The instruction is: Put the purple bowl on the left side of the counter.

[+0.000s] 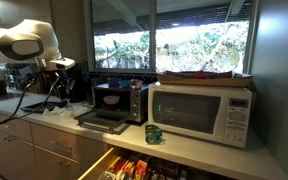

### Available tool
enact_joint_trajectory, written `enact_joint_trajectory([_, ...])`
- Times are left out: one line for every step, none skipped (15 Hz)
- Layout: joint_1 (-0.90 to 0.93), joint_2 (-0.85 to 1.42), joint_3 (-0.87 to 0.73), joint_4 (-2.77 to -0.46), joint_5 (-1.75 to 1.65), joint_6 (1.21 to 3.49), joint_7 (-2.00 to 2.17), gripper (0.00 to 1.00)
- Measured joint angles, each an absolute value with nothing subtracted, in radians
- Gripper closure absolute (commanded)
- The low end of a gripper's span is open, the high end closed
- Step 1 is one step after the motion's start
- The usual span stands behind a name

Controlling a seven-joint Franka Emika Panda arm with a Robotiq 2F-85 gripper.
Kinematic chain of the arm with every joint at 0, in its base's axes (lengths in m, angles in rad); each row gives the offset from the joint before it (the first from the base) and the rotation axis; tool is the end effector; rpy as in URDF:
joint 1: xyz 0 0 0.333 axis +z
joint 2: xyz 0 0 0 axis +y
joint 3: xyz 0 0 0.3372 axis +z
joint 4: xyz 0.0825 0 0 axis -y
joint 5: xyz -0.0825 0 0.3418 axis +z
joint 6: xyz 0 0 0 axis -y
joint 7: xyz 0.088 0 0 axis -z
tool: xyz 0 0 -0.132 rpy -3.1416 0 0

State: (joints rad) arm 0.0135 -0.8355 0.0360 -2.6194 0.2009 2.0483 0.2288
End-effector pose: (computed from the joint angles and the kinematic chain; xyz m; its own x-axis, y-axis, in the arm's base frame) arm 0.2756 0.0309 0.5253 0.9395 -0.2709 0.2094 -0.2241 -0.9489 -0.2221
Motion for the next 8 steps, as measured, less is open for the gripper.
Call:
enact_joint_trajectory([0.013,-0.835,0.036,-2.619,0.201,2.048,0.229,0.00])
enact_joint_trajectory([0.013,-0.835,0.036,-2.619,0.201,2.048,0.229,0.00])
enact_joint_trajectory([0.013,-0.835,0.036,-2.619,0.201,2.048,0.229,0.00])
enact_joint_trajectory([0.013,-0.835,0.036,-2.619,0.201,2.048,0.229,0.00])
enact_joint_trajectory([0.013,-0.835,0.036,-2.619,0.201,2.048,0.229,0.00])
enact_joint_trajectory([0.008,-0.835,0.040,-2.619,0.201,2.059,0.236,0.00])
enact_joint_trajectory([-0.006,-0.831,0.051,-2.620,0.195,2.104,0.263,0.00])
enact_joint_trajectory([-0.023,-0.823,0.067,-2.622,0.193,2.160,0.293,0.00])
